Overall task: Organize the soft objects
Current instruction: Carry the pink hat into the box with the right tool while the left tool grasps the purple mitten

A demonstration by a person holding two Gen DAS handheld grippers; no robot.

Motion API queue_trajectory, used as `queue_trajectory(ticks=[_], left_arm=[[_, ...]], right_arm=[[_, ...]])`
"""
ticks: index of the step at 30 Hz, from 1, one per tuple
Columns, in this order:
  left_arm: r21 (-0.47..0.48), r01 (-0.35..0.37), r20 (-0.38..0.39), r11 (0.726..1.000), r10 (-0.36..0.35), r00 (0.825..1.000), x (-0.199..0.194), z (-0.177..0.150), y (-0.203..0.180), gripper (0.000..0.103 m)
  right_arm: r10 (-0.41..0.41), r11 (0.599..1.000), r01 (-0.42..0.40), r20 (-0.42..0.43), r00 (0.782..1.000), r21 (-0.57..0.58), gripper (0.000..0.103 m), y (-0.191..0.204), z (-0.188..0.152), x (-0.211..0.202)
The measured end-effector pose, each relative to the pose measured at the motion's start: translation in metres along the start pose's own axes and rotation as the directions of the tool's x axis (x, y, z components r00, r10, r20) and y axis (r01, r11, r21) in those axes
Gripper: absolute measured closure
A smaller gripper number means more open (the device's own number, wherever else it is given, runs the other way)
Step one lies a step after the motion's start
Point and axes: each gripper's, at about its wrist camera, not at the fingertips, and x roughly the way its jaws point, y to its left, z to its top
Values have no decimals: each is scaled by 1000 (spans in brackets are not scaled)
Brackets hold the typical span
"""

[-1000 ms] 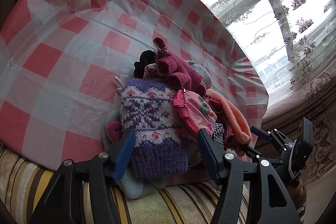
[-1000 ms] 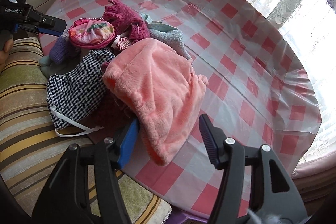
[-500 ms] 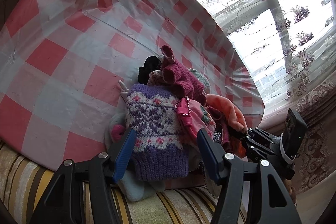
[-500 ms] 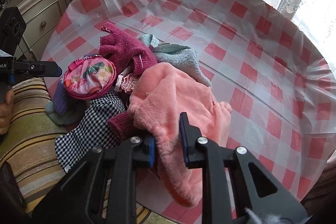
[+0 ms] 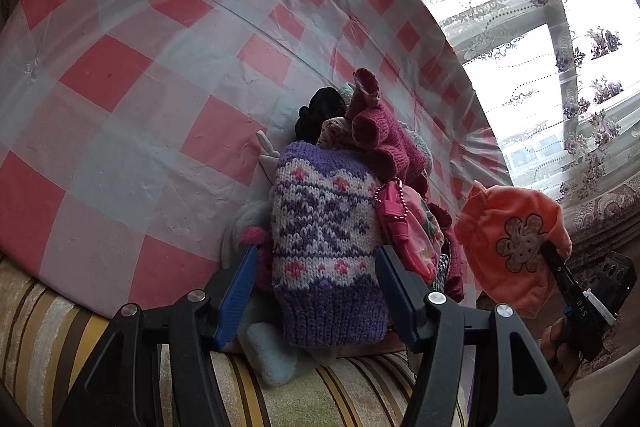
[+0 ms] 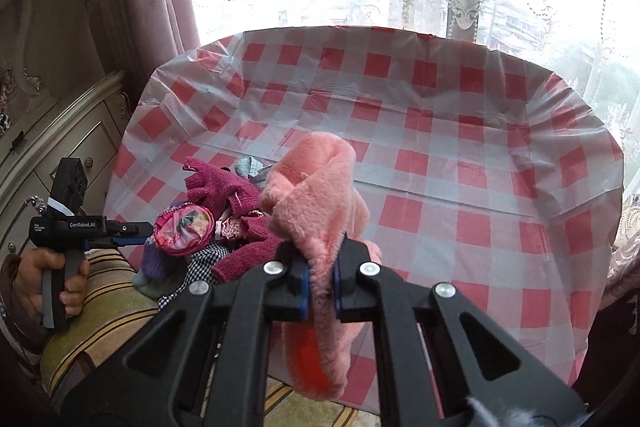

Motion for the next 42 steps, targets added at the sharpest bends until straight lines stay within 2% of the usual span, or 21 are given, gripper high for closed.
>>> queue_trajectory(ticks=[1, 2, 3, 5, 6, 8, 11, 15, 19, 23, 25, 29, 31, 33, 36, 37, 38, 40, 42], left_arm=[[11, -13, -16, 1000, 13, 1000, 4, 0, -2, 42], [24, -25, -31, 999, 25, 999, 8, -1, -4, 53], [35, -30, -40, 999, 31, 999, 10, -1, -7, 70], [79, -45, -60, 996, 49, 997, 15, -3, -13, 82], [106, -64, -68, 992, 71, 995, 18, -5, -17, 85], [139, -71, -72, 988, 82, 994, 20, -8, -23, 88], [149, -54, -48, 987, 62, 997, 14, -9, -25, 90], [169, -53, 59, 984, 44, 997, -14, -10, -32, 90], [209, -80, 164, 975, 45, 985, -46, -10, -46, 90], [249, -84, 232, 965, 25, 972, -72, -10, -59, 90], [262, -81, 252, 962, 13, 968, -82, -11, -64, 90], [281, -69, 259, 957, -7, 966, -94, -15, -72, 90], [285, -64, 254, 957, -11, 967, -94, -18, -74, 90], [285, -60, 247, 957, -13, 969, -94, -20, -74, 90], [287, -57, 238, 956, -13, 971, -91, -24, -75, 90], [289, -56, 234, 956, -14, 972, -90, -25, -76, 90], [293, -54, 230, 954, -16, 973, -89, -26, -78, 90], [305, -49, 223, 951, -21, 975, -87, -28, -82, 90], [317, -45, 220, 947, -28, 975, -87, -31, -86, 90]], right_arm=[[-11, 1000, 11, 10, 1000, 4, 92, -3, -3, -12], [-19, 1000, 19, 16, 1000, 12, 92, -5, -7, -22], [-29, 999, 28, 20, 999, 23, 92, -7, -11, -32], [-49, 998, 48, 23, 999, 42, 92, -13, -22, -52], [-57, 997, 56, 21, 998, 50, 92, -16, -28, -60], [-72, 996, 71, 17, 997, 59, 92, -19, -40, -76], [-97, 991, 95, 11, 995, 95, 92, -28, -60, -101], [-148, 979, 147, -6, 989, 143, 92, -43, -85, -132], [-192, 956, 196, -42, 981, 217, 92, -64, -115, -156], [-187, 929, 210, -102, 977, 303, 92, -85, -151, -164], [-149, 917, 184, -126, 981, 354, 92, -92, -169, -162], [-11, 893, 97, -195, 981, 439, 92, -98, -201, -133], [115, 858, 0, -191, 975, 513, 92, -102, -216, -115], [225, 811, -81, -181, 957, 579, 92, -107, -230, -93], [284, 760, -100, -191, 940, 642, 92, -127, -250, -59], [254, 767, -60, -216, 943, 639, 92, -135, -256, -48], [189, 793, 11, -263, 946, 609, 92, -141, -259, -40], [26, 842, 176, -364, 931, 510, 93, -149, -260, -30], [-93, 844, 285, -399, 912, 454, 93, -159, -260, -31]])
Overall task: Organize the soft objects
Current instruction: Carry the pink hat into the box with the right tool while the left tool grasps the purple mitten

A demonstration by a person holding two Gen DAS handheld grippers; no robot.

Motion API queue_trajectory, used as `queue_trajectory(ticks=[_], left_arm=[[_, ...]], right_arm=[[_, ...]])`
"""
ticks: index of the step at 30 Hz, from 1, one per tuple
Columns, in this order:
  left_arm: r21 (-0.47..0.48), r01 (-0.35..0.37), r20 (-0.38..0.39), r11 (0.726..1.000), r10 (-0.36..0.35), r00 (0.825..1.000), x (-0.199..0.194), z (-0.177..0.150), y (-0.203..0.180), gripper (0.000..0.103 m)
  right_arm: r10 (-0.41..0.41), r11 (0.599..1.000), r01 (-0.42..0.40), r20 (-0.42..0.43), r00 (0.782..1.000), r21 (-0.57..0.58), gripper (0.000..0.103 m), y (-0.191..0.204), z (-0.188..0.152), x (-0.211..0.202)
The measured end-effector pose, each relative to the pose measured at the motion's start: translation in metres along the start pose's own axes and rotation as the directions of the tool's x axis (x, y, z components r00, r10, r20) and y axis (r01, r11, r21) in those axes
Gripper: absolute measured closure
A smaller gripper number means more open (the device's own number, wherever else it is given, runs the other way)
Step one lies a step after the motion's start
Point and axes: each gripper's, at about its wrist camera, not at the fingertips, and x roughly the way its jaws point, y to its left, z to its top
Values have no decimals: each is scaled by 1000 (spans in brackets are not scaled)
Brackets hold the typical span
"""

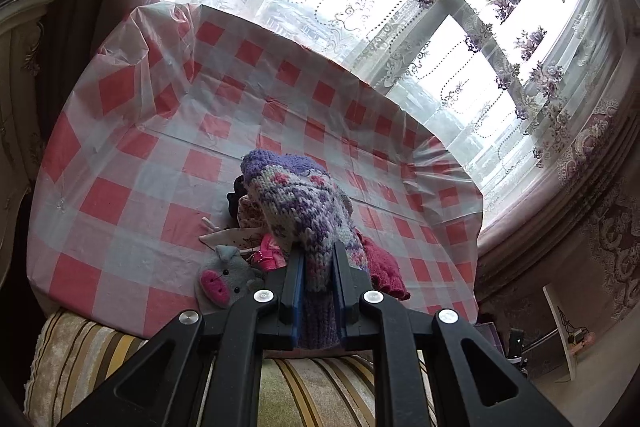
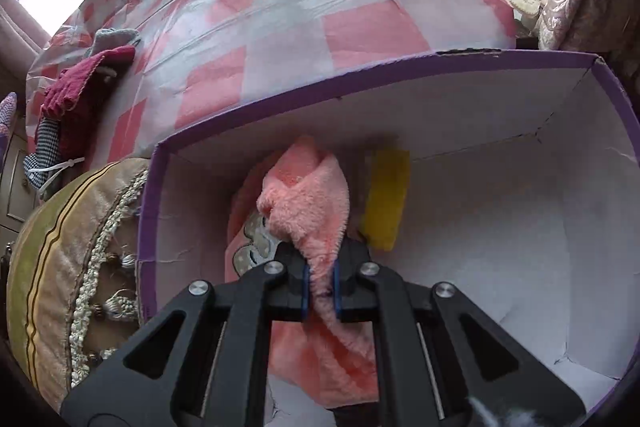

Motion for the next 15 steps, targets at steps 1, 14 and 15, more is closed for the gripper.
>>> queue_trajectory(ticks=[1, 14, 15], left_arm=[[5, 5, 1, 1000, -5, 1000, -1, 0, -2, 90], [54, 55, -16, 997, -55, 998, 2, -8, -30, 90], [64, 62, -17, 996, -61, 998, 2, -8, -34, 90]], right_arm=[[-57, 998, 57, 16, 998, 7, 93, -6, 2, -3], [-350, 937, 344, 158, 923, 64, 93, -53, -22, -89], [-340, 940, 333, 175, 924, 69, 93, -49, -22, -99]])
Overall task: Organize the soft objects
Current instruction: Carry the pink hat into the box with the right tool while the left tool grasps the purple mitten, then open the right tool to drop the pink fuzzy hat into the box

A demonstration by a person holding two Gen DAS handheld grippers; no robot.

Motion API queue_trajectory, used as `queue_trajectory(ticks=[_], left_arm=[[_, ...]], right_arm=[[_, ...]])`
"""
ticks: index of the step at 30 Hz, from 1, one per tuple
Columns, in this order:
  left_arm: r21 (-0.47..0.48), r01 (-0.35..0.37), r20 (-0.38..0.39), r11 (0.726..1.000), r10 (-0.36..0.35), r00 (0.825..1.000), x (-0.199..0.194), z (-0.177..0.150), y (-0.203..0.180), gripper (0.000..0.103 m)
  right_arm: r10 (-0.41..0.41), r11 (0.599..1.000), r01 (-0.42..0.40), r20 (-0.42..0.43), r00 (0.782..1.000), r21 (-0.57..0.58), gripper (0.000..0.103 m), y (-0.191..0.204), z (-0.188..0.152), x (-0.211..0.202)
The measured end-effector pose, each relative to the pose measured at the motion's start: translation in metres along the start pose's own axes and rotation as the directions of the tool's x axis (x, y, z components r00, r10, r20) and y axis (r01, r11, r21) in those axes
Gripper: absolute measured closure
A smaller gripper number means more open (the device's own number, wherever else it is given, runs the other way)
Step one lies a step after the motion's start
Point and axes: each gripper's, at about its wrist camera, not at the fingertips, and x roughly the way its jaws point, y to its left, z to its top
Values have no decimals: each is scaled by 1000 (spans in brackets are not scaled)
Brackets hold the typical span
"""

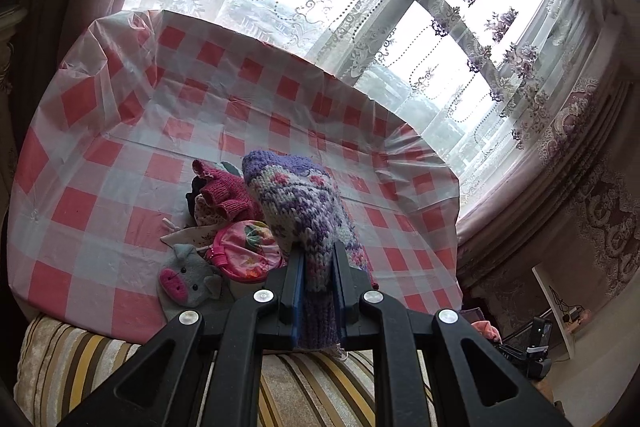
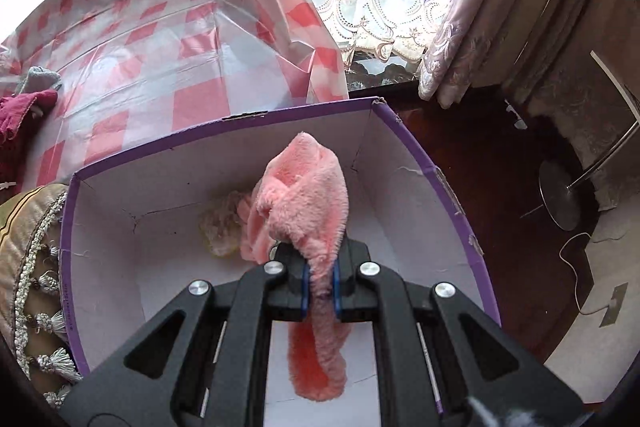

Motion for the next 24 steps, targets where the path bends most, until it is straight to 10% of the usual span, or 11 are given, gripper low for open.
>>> queue_trajectory(ticks=[7, 16, 22, 24], left_arm=[[86, 68, -6, 994, -67, 998, -1, 1, -41, 90], [144, 131, -55, 981, -124, 991, 9, -8, -81, 90], [235, 210, -128, 949, -184, 975, 24, -20, -133, 90], [277, 244, -163, 929, -205, 965, 30, -28, -154, 90]], right_arm=[[257, 965, -261, 86, 963, 34, 93, 18, 4, -53], [665, 732, -641, -37, 746, 232, 92, 40, -25, -6], [405, 913, -350, -359, 841, 211, 83, 55, -55, 83], [324, 945, -292, -311, 894, 148, 46, 54, -48, 70]])
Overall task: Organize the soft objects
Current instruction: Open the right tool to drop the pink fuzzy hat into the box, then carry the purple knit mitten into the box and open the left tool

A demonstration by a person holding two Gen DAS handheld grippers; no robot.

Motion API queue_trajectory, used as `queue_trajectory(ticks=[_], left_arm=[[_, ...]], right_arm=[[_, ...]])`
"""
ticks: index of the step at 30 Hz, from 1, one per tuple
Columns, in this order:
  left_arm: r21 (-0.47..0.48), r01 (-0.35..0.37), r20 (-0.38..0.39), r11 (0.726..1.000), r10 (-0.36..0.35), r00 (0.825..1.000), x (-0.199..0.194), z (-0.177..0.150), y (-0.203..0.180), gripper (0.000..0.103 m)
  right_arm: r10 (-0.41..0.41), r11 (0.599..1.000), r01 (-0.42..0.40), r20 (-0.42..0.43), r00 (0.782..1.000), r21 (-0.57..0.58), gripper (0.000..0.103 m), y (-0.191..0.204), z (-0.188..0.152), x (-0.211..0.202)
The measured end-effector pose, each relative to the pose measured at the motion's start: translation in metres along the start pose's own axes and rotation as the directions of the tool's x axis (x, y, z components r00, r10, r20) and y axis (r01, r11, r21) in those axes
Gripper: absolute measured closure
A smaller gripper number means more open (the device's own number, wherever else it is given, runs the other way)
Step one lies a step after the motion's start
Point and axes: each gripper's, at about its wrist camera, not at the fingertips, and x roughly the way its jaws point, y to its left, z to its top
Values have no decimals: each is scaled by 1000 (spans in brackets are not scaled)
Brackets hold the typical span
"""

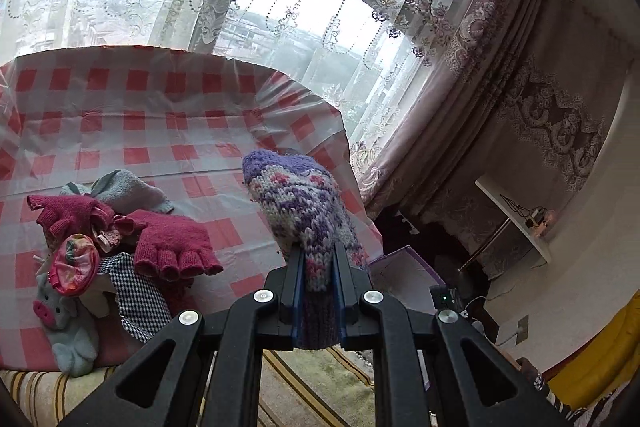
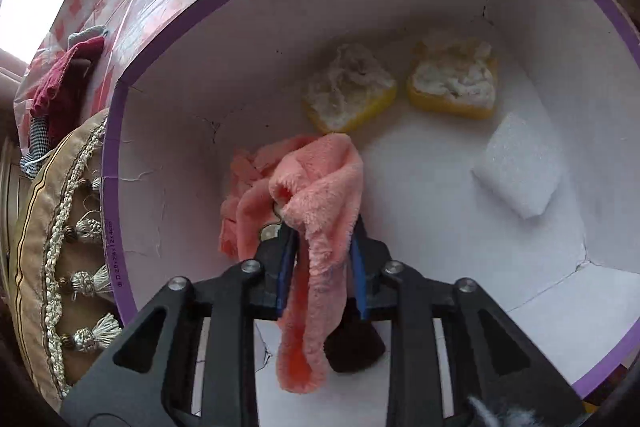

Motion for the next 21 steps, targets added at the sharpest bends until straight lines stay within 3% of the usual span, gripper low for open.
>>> queue_trajectory(ticks=[1, 2, 6, 8, 13, 18, 21], left_arm=[[17, 18, -18, 1000, -18, 1000, 7, 0, -9, 90], [27, 41, -40, 999, -40, 998, 15, -1, -17, 90], [63, 126, -155, 990, -115, 981, 50, -7, -50, 90], [110, 151, -214, 982, -125, 969, 68, -11, -67, 90], [192, 207, -374, 959, -124, 919, 117, -21, -98, 90], [282, 235, -478, 930, -77, 875, 155, -38, -124, 90], [354, 260, -515, 899, -45, 856, 173, -48, -143, 86]], right_arm=[[-42, 999, 42, 30, 999, 1, 27, -1, 1, -7], [-59, 998, 60, 71, 996, -4, 23, -1, 0, -14], [-198, 979, 202, 111, 974, -17, 23, -9, -7, -24], [-171, 985, 173, 131, 977, -7, 23, -14, -14, -31], [-170, 984, 155, 217, 961, 85, 23, -39, -33, -60], [-187, 982, 170, 247, 951, 87, 23, -47, -42, -81], [-169, 985, 152, 259, 951, 82, 22, -54, -42, -89]])
